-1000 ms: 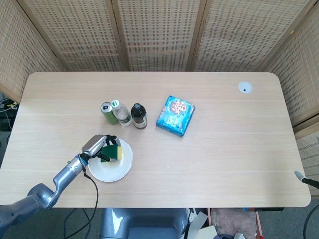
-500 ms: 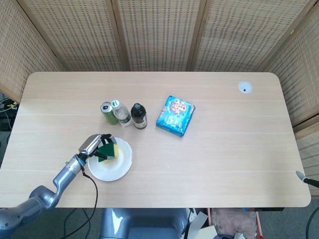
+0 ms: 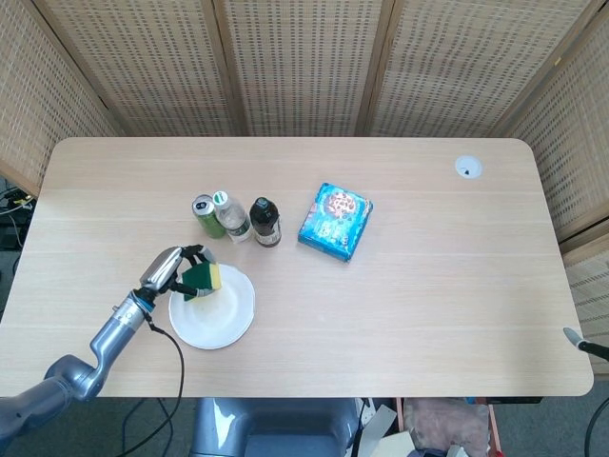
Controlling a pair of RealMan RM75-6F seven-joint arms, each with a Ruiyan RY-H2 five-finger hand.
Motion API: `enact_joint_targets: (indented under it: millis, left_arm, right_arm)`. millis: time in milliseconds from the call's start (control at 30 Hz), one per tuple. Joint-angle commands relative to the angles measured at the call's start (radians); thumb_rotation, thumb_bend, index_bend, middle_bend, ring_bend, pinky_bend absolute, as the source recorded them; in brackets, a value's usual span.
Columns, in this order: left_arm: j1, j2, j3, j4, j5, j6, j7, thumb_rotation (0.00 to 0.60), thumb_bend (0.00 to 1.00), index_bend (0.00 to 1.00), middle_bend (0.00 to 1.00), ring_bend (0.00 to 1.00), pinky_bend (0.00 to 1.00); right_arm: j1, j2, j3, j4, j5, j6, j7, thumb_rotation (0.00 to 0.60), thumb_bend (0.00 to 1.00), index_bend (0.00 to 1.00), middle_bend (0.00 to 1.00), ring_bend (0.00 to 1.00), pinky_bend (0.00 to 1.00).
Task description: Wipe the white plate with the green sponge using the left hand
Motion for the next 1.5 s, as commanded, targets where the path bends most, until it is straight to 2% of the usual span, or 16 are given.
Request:
enact_joint_targets:
  millis: [33,433,667,800,900,1000,1233,1500]
  left_arm:
    - [0.005,0.015,0.001,-0.021,-0.016,-0.033,0.02,0.6,0.11,0.6,0.48,0.4,0.46]
    - [0.014,-0.075,0.026,0.068,-0.012,-0.078,0.044,0.6,0.11,0.6,0.48,0.4,0.46]
    - [0.026,-0.09,0.04,0.09,-0.005,-0.078,0.034,0.6,0.11,0.6,0.48,0.4,0.46]
    - [0.028,-0.074,0.023,0.071,-0.003,-0.032,0.009,0.6,0.11,0.6,0.48,0.4,0.46]
    - [0.018,-0.04,-0.021,0.029,-0.016,0.018,-0.01,0.6,0.11,0.6,0.48,0.4,0.46]
    - [0.012,-0.018,-0.035,-0.008,-0.028,0.011,0.001,0.6,0.11,0.6,0.48,0.4,0.46]
    - [0.022,-0.033,-0.005,-0.001,-0.027,-0.033,0.041,0.6,0.11,0.6,0.48,0.4,0.46]
    - [0.043,-0.093,0.03,0.079,-0.018,-0.067,0.038,0.6,0.11,0.6,0.48,0.4,0.46]
  right_arm:
    - [0.0,0.003,-0.002,-0.005,-0.005,-0.001,0.003,0.6,0.0,0.0,0.0,0.0,0.0]
    - [0.0,0.007,0.0,-0.003,0.003,-0.007,0.012,0.6,0.0,0.0,0.0,0.0,0.0]
    - [0.001,0.011,-0.001,-0.002,0.006,-0.017,0.025,0.6,0.0,0.0,0.0,0.0,0.0]
    - [0.001,0.013,-0.002,-0.002,0.003,-0.018,0.029,0.6,0.0,0.0,0.0,0.0,0.0]
    - [0.001,0.014,-0.003,-0.004,-0.001,-0.016,0.03,0.6,0.0,0.0,0.0,0.0,0.0]
    - [0.001,0.013,-0.004,-0.006,-0.003,-0.014,0.027,0.6,0.0,0.0,0.0,0.0,0.0]
    - [0.002,0.012,-0.004,-0.006,-0.002,-0.017,0.025,0.6,0.0,0.0,0.0,0.0,0.0]
    - [0.004,0.014,-0.004,-0.004,-0.001,-0.02,0.032,0.6,0.0,0.0,0.0,0.0,0.0]
